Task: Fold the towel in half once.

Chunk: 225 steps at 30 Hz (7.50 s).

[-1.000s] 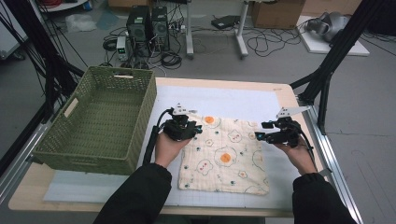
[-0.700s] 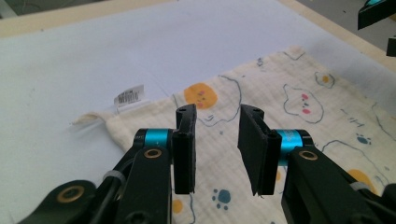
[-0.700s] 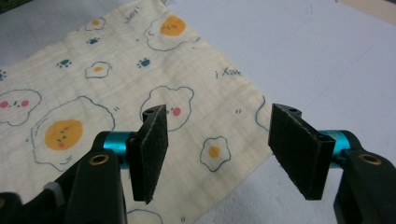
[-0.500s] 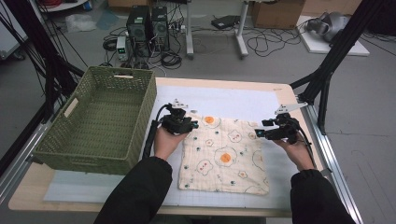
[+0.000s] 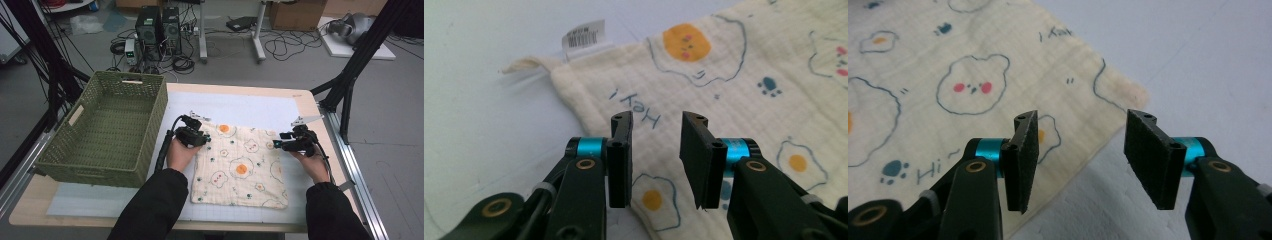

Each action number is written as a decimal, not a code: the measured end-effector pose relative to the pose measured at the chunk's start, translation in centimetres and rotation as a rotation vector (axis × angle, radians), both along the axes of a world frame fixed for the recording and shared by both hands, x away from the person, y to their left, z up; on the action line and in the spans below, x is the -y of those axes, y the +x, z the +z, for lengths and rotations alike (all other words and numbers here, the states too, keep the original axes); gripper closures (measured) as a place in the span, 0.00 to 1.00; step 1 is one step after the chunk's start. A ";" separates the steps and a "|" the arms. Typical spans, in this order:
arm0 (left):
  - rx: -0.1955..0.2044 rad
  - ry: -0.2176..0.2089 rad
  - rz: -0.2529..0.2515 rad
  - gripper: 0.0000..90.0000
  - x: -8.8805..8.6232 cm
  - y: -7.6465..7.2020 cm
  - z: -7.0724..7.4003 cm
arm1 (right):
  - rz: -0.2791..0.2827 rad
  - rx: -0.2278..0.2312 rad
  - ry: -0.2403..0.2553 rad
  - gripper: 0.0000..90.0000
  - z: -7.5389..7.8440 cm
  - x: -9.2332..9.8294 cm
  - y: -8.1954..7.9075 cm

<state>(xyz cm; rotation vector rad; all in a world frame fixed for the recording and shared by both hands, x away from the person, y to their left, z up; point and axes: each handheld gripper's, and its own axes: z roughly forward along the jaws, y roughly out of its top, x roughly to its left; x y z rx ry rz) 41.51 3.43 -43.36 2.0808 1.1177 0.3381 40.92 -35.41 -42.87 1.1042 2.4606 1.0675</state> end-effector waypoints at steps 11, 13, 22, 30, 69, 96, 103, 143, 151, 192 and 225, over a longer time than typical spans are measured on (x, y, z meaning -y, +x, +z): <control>0.014 0.053 0.013 0.95 0.3 0.1 -0.4 | -0.005 -0.009 -0.058 0.73 -1.0 -0.9 0.5; 0.018 0.055 0.012 0.98 0.4 0.0 -0.4 | 0.008 -0.015 -0.053 0.84 -0.9 -1.1 0.5; 0.043 -0.006 0.004 1.00 -0.5 -0.7 0.4 | 0.043 -0.040 0.033 0.96 0.1 -0.2 0.1; 0.140 -0.052 0.001 0.99 -1.7 -2.9 2.2 | 0.106 0.021 0.099 0.96 2.5 0.2 -2.0; 0.027 -0.186 -0.034 0.72 -3.0 -6.5 -0.1 | 0.176 -0.062 0.105 0.63 0.4 -1.0 -6.0; 0.116 -0.172 -0.098 1.00 -3.3 -10.0 2.4 | 0.238 0.027 0.112 0.94 2.7 -1.0 -9.0; 0.098 -0.167 -0.167 0.99 -4.4 -12.8 2.4 | 0.296 0.031 0.111 0.89 2.7 -0.9 -11.5; 0.025 -0.109 -0.235 1.00 -3.8 -12.3 1.0 | 0.318 -0.053 -0.027 0.87 -0.7 -2.9 -10.3; 0.053 -0.137 -0.248 1.00 -3.9 -13.0 1.9 | 0.360 -0.028 -0.009 0.99 0.4 -2.5 -10.9; 0.010 -0.082 -0.119 0.89 -2.2 -9.1 -1.2 | 0.260 -0.115 0.020 0.90 -0.8 -0.7 -7.7; 0.123 -0.182 0.041 0.73 -1.1 -2.5 3.8 | 0.084 -0.070 0.067 0.65 3.0 1.3 -1.8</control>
